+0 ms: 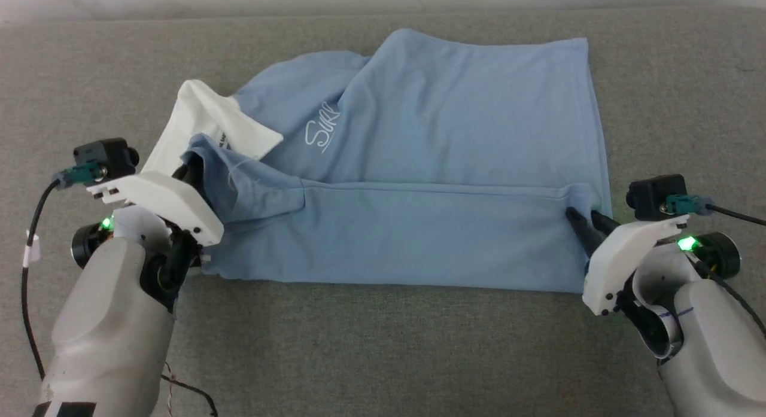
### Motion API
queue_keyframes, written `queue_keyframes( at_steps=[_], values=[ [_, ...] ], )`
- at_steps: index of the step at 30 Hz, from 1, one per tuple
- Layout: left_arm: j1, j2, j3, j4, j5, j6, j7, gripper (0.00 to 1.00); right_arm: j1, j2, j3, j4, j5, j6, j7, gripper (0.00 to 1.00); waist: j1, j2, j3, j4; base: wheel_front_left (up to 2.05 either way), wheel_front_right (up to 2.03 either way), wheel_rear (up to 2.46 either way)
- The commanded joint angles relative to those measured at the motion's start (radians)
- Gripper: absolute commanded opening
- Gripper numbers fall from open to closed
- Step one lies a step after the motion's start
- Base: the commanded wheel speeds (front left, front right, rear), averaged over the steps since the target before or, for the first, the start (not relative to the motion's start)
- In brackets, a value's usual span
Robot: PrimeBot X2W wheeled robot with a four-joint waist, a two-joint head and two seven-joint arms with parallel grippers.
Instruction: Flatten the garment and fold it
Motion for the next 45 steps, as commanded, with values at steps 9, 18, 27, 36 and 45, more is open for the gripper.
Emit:
queue_keyframes(
  at_steps=[9,18,27,36,45],
  values=[
    [-0.022,-0.005,0.024,0.131,-0.035,-0.099,-0.136,1.0,0.006,0.021,0.018,0.003,0.017,-0.002,-0.193,1.0,-0.0003,0.0,-0.044,-0.005,0.0,0.0,0.0],
    [0.038,0.089,0.018,0.05,-0.076,-0.115,0.032,1.0,0.164,0.073,-0.092,-0.194,-0.062,-0.002,-0.322,1.0,-0.0003,0.0,-0.148,0.018,0.0,0.0,0.0],
    [0.165,0.223,-0.016,-0.143,-0.156,-0.077,0.426,1.0,0.314,0.12,-0.129,-0.406,-0.096,-0.002,-0.244,1.0,-0.0003,0.0,-0.192,0.008,0.0,0.0,0.0],
    [0.228,0.229,-0.038,-0.232,-0.18,0.028,0.564,1.0,0.33,0.142,-0.117,-0.509,-0.097,-0.002,-0.197,1.0,-0.0003,0.0,-0.127,-0.033,0.0,0.0,0.0],
    [0.197,0.206,-0.092,-0.137,-0.129,0.077,0.591,1.0,0.309,0.141,-0.119,-0.492,-0.08,-0.002,-0.175,1.0,-0.0003,0.0,-0.086,-0.073,0.0,0.0,0.0]
  ],
)
